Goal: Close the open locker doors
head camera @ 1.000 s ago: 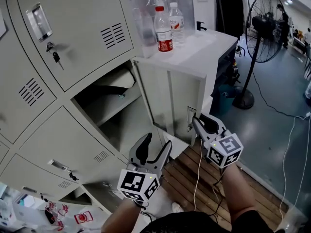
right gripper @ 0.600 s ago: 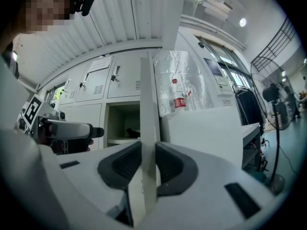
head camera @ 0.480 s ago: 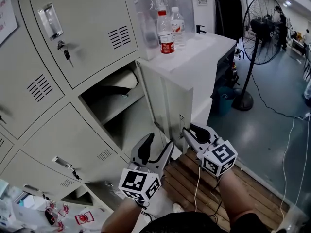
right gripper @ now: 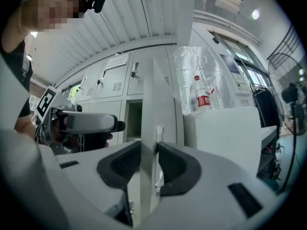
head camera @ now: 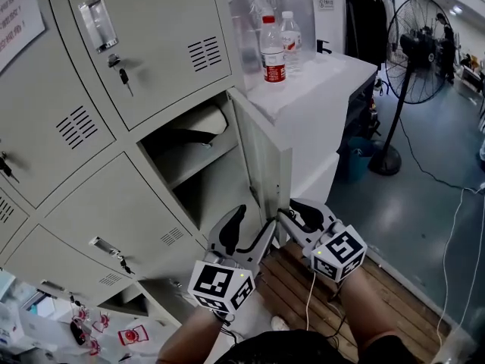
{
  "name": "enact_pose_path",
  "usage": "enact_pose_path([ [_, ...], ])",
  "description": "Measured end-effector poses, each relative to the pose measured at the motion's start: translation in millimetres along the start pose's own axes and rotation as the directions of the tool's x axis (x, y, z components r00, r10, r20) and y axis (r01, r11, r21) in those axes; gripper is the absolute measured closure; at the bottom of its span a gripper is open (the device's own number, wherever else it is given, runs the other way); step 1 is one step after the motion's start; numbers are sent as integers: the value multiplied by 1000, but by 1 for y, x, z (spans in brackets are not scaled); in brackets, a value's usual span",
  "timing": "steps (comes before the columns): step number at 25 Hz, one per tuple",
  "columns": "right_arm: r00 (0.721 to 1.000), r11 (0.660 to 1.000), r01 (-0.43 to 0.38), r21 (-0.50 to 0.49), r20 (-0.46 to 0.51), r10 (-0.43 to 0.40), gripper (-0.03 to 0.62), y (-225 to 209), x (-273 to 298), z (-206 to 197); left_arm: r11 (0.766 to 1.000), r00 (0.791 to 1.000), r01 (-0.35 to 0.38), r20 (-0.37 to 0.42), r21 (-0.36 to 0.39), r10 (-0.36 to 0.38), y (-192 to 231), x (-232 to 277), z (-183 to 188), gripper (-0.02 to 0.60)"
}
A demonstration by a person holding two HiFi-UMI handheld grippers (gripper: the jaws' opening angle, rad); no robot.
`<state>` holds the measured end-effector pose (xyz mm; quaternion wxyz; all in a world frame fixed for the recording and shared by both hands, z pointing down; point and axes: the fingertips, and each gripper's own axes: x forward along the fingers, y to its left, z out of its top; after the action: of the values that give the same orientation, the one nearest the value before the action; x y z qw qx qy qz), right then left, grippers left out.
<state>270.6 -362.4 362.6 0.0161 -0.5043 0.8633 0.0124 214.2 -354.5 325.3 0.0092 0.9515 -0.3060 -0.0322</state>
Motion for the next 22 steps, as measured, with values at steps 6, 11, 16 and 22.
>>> enact_pose_path([
  [6, 995, 993, -93, -70, -29, 91, 484, 31, 15, -1, 1000, 1000, -9, -1, 0, 9, 6, -3, 1, 318],
  [11, 988, 979, -146, -142, -63, 138, 484, 50, 24, -7, 998, 998, -58, -12, -6, 58, 22, -4, -1, 326],
  [16, 982, 973, -181, -144, -75, 171, 484, 54, 29, -11, 996, 996, -92, -21, -5, 92, 35, -2, -4, 344],
  [22, 976, 967, -215, -139, -63, 208, 484, 57, 36, -10, 994, 994, -106, -19, 16, 106, 42, -2, -5, 374],
])
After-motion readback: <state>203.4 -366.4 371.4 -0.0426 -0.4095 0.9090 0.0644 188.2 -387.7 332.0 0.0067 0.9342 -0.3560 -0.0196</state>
